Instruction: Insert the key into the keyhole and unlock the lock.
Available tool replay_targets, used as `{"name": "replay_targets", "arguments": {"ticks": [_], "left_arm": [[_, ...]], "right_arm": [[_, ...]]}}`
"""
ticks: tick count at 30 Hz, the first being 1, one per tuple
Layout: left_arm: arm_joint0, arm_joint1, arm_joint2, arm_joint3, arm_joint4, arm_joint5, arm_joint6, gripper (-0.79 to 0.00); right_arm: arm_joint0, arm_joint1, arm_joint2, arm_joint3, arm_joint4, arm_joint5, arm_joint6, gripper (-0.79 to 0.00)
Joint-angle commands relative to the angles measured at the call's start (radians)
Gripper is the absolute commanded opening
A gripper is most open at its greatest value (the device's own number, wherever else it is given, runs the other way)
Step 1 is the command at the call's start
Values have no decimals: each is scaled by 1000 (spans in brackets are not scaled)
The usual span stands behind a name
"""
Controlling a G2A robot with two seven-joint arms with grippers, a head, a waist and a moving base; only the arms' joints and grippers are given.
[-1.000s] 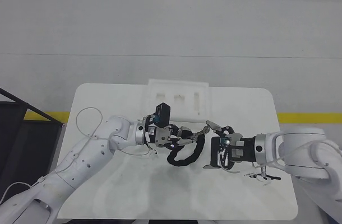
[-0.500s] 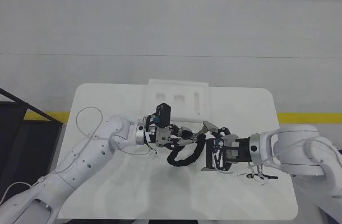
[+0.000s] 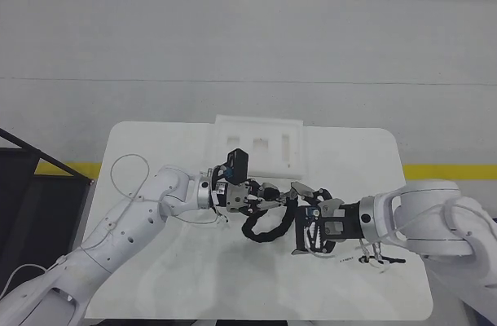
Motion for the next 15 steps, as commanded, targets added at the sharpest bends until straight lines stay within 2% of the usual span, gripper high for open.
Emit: {"name": "replay_targets", "arguments": {"ticks": [1,8,14,15], "left_arm": [[-1,-1,-2,1,3,0,0,-785],[-2,-1,-2,-6,22,0,-3,-785],[-12,14,5,-22,28,0,-9,-785],[-14,18,7,-25,27,0,-13,-785]], "right_arm": [[6,-1,-7,6,6,5,7,0],[32,-1,17,35,-14,24,2,0],[37,6,59,55,-56,-42,-37,0],[37,7,62,56,-66,-55,-46,-22]]}}
